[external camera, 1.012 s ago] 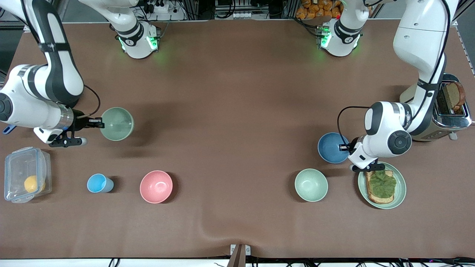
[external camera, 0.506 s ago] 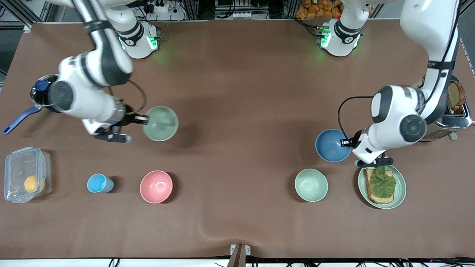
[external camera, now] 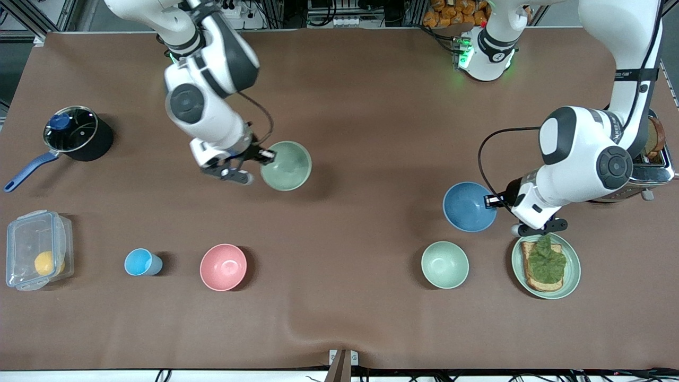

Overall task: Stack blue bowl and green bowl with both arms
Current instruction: 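Carry the green bowl to the table middle with the right gripper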

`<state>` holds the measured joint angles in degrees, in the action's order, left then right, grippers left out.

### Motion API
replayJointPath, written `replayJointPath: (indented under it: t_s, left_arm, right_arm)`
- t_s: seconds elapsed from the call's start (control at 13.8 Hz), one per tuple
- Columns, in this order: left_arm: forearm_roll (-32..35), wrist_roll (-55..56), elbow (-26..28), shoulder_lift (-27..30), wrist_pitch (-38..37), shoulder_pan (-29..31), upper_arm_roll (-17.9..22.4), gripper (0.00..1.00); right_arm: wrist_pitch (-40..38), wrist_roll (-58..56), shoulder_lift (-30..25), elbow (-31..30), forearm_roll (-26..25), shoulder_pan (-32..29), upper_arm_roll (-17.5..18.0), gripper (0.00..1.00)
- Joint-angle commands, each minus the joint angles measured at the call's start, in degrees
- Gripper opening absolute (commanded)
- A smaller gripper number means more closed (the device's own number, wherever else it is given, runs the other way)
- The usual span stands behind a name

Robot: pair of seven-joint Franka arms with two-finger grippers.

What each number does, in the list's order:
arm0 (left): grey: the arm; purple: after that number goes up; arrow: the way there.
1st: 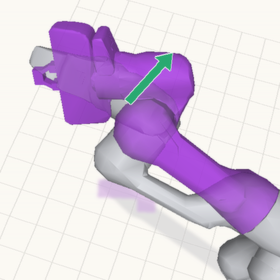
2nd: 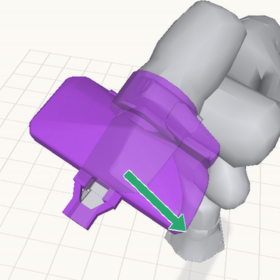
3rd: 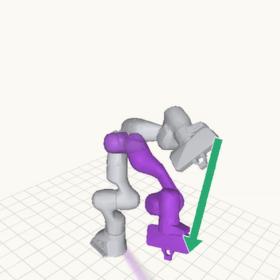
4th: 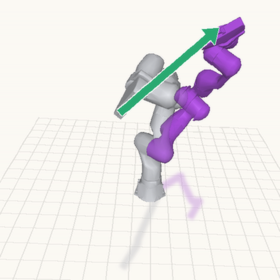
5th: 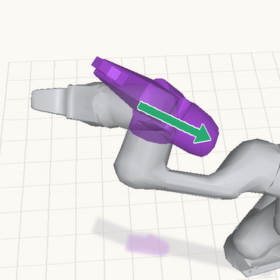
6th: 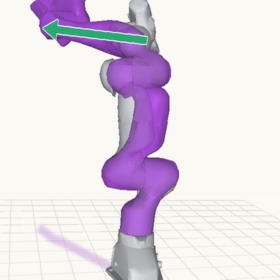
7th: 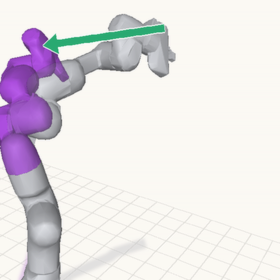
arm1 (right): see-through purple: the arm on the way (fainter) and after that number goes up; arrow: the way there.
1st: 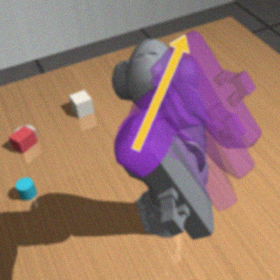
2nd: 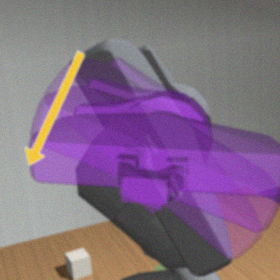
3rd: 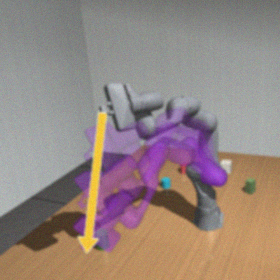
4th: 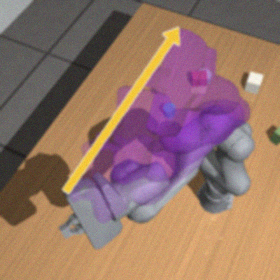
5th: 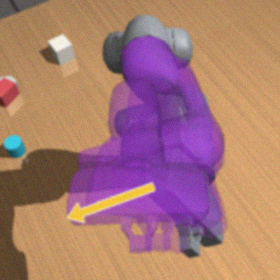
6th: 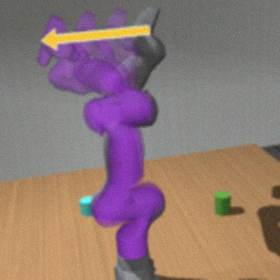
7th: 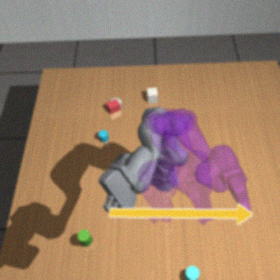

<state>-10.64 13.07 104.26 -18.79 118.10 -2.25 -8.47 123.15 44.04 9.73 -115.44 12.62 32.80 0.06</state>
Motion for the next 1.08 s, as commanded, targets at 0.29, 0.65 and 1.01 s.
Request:
replayJointPath:
  t_s: [0.29, 0.65, 1.01]
  left_arm:
    - [-3.07, 1.16, -1.16, 0.59, -1.64, -0.03, -1.55, 0.00]
    - [-3.16, 2.31, -1.43, 0.50, -1.64, 0.14, -2.34, 0.00]
    - [-3.16, 2.57, -1.34, 0.33, -1.73, 0.05, -2.34, 0.00]
  right_arm:
    - [18.58, 12.02, 4.66, -6.72, 0.03, 12.01, -0.76, 0.00]
    - [25.02, 17.21, 9.69, -7.69, -1.11, 17.11, -1.20, 0.00]
    - [29.32, 20.82, 11.97, -8.75, -1.37, 20.37, -1.20, 0.00]
